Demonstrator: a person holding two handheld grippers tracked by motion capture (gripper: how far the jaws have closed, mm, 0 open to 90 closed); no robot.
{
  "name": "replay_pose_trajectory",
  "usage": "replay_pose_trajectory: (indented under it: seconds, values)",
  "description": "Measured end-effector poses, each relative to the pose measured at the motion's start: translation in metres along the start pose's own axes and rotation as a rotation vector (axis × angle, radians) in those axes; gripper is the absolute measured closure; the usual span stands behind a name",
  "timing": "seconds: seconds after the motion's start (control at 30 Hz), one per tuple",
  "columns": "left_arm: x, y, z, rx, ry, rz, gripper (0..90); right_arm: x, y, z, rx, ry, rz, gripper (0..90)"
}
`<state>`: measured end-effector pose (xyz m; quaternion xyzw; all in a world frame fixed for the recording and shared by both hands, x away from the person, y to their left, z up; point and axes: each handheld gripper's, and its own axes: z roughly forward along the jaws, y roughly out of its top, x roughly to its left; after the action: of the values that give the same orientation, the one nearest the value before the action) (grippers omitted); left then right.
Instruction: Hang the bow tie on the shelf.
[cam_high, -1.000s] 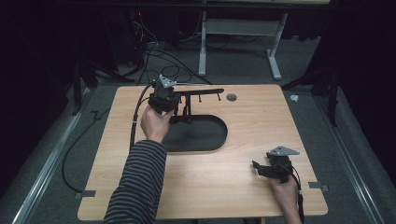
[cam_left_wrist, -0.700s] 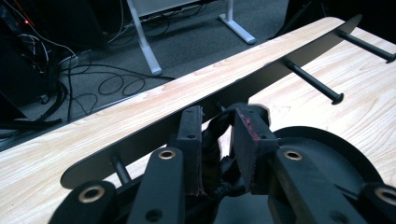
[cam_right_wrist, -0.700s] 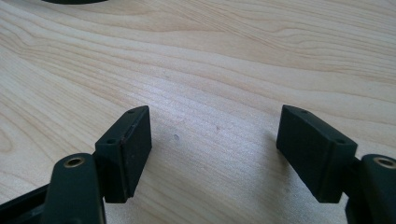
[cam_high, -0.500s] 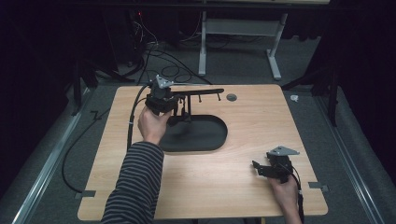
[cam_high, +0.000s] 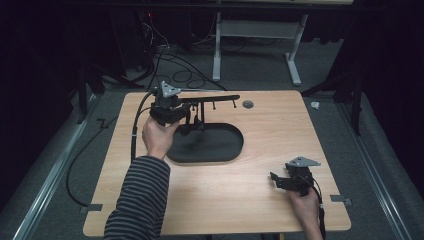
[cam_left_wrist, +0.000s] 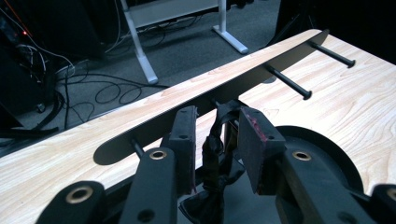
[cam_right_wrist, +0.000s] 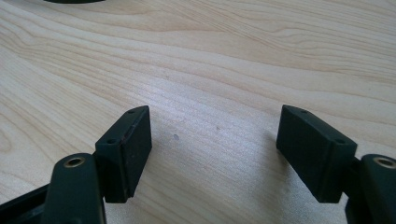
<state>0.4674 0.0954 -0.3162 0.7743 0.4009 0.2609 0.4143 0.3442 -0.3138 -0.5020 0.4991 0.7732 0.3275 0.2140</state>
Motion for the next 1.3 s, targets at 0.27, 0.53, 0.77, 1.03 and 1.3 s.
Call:
replay_pose_trajectory:
  seconds: [0.27,0.53,0.77,1.03,1.3]
  values:
    - [-0.001,-0.002,-0.013,-0.005,-0.008,0.010,67.0,0.000,0.000,0.000,0.000,0.000,-0.001,27.8]
    - [0.001,-0.011,-0.027,-0.006,-0.015,0.010,66.7,0.000,0.000,0.000,0.001,0.001,-0.001,27.8]
    - [-0.001,-0.019,-0.042,-0.011,0.006,0.037,66.3,0.000,0.000,0.000,0.000,-0.001,0.001,28.0]
    - [0.002,-0.028,-0.053,-0.023,-0.006,0.018,66.2,0.000,0.000,0.000,0.000,-0.002,-0.001,28.0]
    - [0.001,-0.041,-0.063,-0.030,-0.001,0.010,65.7,0.000,0.000,0.000,0.000,-0.004,-0.002,28.0]
